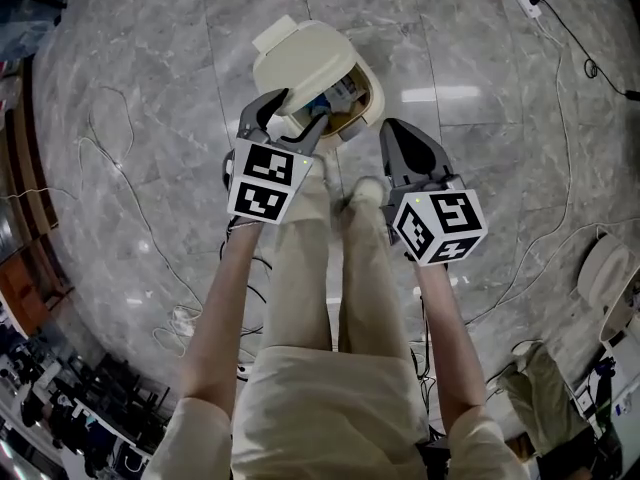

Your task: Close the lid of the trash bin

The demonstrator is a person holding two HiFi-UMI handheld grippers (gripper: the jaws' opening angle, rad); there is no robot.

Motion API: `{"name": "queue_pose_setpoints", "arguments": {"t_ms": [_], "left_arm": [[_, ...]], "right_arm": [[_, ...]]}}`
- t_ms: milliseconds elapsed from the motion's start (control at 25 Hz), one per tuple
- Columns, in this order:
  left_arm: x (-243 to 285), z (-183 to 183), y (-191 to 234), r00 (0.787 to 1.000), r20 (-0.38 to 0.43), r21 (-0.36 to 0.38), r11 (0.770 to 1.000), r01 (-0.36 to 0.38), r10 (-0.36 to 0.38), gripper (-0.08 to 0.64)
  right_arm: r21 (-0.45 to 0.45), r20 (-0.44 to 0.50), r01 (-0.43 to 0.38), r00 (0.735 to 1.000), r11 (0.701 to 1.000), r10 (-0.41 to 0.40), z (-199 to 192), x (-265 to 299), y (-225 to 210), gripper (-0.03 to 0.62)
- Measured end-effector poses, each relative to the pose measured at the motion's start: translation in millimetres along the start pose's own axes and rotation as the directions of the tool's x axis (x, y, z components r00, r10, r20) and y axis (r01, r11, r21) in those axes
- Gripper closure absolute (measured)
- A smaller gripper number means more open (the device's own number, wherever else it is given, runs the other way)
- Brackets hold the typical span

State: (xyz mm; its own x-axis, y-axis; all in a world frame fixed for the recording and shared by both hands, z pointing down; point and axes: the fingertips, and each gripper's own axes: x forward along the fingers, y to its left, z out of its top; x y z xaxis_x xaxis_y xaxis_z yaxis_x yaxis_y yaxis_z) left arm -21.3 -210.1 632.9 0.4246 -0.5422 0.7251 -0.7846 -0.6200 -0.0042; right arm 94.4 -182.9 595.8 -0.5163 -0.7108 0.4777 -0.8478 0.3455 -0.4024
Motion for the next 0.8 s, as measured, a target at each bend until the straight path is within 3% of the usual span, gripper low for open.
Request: {"name": "queue_pose_setpoints", "arguments": {"t_ms": [560,720,800], "left_arm": [[33,-45,-45,0.999,-0.037,-0.136,0.99,0.028,-0.033,0.273],[39,-52,-50,0.999,-0.007,-0.211,0.976,0.051,-0.054,0.284],[41,-54,-49,0.998,0.021,-0.281,0.958,0.058,-0.054,0.298]], "right_arm": [[0.017,-0.063,-0.007,0.998,1.0,0.008,-40,-13,-32,0.588],[0.05,-0.07,0.002,0.998,0.999,0.001,-54,-13,-35,0.588],[0.064,-0.076,-0.001,0.997,0.998,0.005,-61,-10,-34,0.588]]}}
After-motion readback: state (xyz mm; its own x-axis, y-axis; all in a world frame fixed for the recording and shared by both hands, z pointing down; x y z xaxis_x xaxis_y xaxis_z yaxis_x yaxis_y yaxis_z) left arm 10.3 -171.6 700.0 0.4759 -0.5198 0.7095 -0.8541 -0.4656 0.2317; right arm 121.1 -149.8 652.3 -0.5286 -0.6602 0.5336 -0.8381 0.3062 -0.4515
